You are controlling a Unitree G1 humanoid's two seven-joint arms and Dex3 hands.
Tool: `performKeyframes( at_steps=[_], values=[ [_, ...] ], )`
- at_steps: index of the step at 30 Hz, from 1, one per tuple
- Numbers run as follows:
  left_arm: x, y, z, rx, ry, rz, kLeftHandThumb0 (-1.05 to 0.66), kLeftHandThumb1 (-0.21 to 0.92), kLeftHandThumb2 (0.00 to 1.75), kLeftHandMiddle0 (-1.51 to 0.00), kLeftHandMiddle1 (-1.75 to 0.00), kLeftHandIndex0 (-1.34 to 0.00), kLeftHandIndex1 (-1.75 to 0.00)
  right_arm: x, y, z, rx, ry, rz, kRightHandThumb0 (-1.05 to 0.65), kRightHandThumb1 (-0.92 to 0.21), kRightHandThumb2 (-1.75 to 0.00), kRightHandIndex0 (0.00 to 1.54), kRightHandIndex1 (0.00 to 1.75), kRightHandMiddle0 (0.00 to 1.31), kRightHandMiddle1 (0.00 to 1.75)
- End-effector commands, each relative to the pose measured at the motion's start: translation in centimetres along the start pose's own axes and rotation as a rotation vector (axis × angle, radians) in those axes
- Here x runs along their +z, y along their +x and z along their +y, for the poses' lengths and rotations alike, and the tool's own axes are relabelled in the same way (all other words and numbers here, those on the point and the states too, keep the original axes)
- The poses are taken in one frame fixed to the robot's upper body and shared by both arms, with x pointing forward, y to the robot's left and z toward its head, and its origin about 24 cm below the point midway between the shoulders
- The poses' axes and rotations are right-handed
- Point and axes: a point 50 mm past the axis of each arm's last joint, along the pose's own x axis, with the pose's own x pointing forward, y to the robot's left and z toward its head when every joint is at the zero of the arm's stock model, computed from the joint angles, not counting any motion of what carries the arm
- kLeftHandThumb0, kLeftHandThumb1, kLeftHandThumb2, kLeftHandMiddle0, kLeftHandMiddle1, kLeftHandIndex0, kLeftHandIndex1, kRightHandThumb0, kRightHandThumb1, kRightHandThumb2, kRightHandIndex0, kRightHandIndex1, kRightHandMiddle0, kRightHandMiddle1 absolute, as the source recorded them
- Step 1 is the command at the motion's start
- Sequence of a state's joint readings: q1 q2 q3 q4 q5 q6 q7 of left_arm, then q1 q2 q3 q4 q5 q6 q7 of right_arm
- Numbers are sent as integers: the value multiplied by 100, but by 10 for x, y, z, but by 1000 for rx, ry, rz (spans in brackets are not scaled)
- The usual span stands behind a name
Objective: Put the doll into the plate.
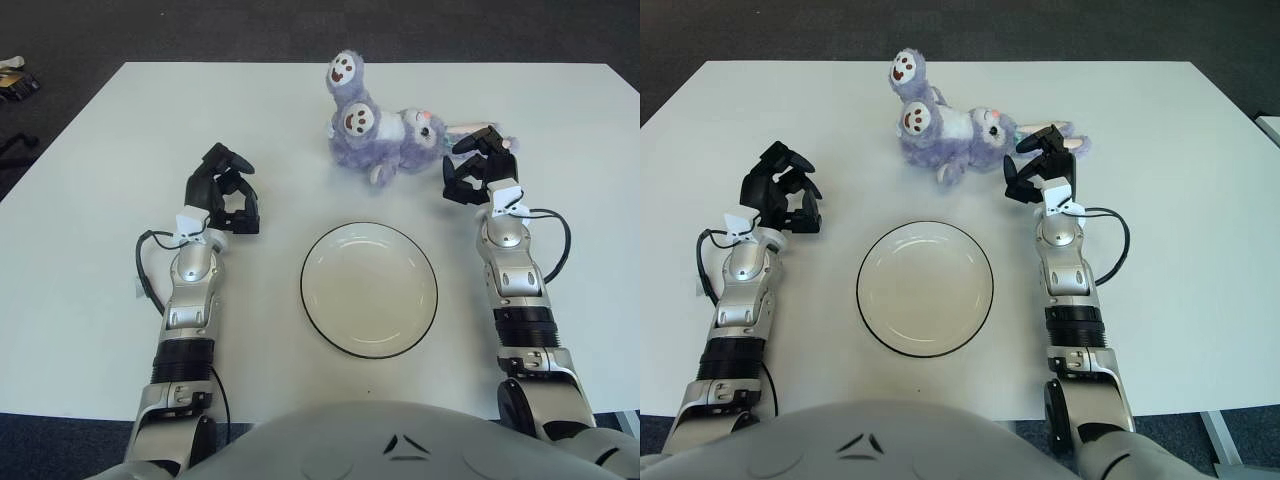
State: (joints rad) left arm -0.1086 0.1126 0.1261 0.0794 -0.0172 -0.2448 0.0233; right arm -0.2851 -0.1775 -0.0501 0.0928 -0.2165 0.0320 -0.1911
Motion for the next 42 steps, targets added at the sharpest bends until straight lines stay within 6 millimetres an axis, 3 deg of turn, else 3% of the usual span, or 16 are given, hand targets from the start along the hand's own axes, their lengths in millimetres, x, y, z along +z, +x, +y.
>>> performKeyframes(
  at_steps=[1,8,19,20,22,26,32,42],
  values=[
    [-10,-6,-2,-9,-12,51,-1,4,162,-81,-175,-62,-170,6,1,-4,-5,-93,-48,-1,-54,-100,52,158,26,175],
    [-5,0,-4,-13,-19,31,-1,6,159,-80,-175,-63,-165,14,5,-6,-7,-160,-98,-1,-63,-89,46,158,22,173],
    [-1,4,-9,-10,0,26,-1,6,162,-79,-175,-59,-174,32,12,-8,19,-329,-210,0,-89,-44,43,144,17,165],
    [-1,4,-9,-12,0,27,-1,5,162,-80,-175,-59,-174,35,12,-8,23,-342,-217,-9,-82,-50,41,140,14,161],
    [-1,5,-10,-17,-2,28,-1,5,163,-80,-175,-59,-174,40,12,-8,29,-364,-228,-31,-55,-80,34,131,8,151],
    [-1,5,-13,-26,-16,28,-1,4,163,-81,-175,-61,-173,47,13,-7,32,-409,-254,-45,-38,-98,24,119,3,139],
    [0,5,-16,-30,-27,29,-1,4,163,-81,-175,-61,-172,51,15,-7,40,-458,-277,-51,-34,-101,19,110,1,133],
    [2,3,-21,-41,-46,46,-1,4,163,-80,-175,-61,-172,58,23,-11,138,-640,-287,-78,-48,-77,18,83,0,119]
  ],
)
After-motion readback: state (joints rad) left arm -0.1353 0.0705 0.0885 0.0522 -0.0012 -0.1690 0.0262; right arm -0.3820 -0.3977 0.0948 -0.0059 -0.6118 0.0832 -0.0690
